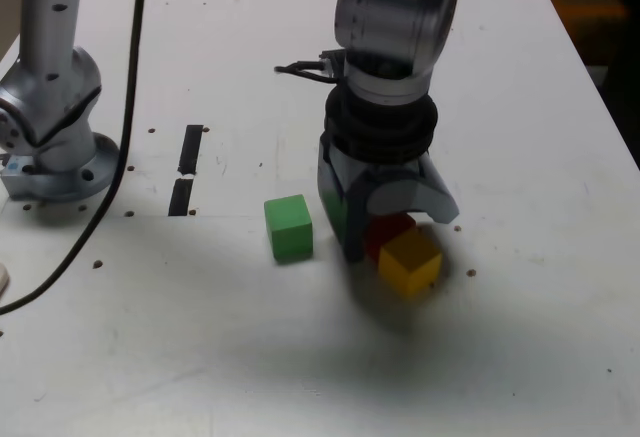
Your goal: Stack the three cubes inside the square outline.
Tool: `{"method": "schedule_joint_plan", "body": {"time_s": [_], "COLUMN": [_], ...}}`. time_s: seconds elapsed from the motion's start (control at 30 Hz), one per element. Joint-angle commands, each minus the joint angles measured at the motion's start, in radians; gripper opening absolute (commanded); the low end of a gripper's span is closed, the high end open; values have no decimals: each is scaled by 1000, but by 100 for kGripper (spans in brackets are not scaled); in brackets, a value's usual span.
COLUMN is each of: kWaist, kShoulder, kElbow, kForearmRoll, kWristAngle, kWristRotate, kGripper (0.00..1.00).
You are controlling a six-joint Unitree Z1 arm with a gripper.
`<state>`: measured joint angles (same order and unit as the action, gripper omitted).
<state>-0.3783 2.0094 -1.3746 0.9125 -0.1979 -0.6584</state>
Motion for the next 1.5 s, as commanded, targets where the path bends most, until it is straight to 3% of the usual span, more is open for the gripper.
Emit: {"method": "schedule_joint_plan", "body": {"time_s": [0.0,0.23,0.73,0.93,1.37,1.47], "kWaist": [-2,-2,28,40,119,157], "kShoulder": [3,18,55,46,-103,-144], "kElbow": [-5,-22,-116,-127,-103,-59], "kForearmRoll": [3,17,128,140,162,149], "kWristAngle": [3,3,7,25,131,126], "kWristRotate": [-2,-25,13,42,177,221], "kGripper": [79,53,27,22,22,22]}}
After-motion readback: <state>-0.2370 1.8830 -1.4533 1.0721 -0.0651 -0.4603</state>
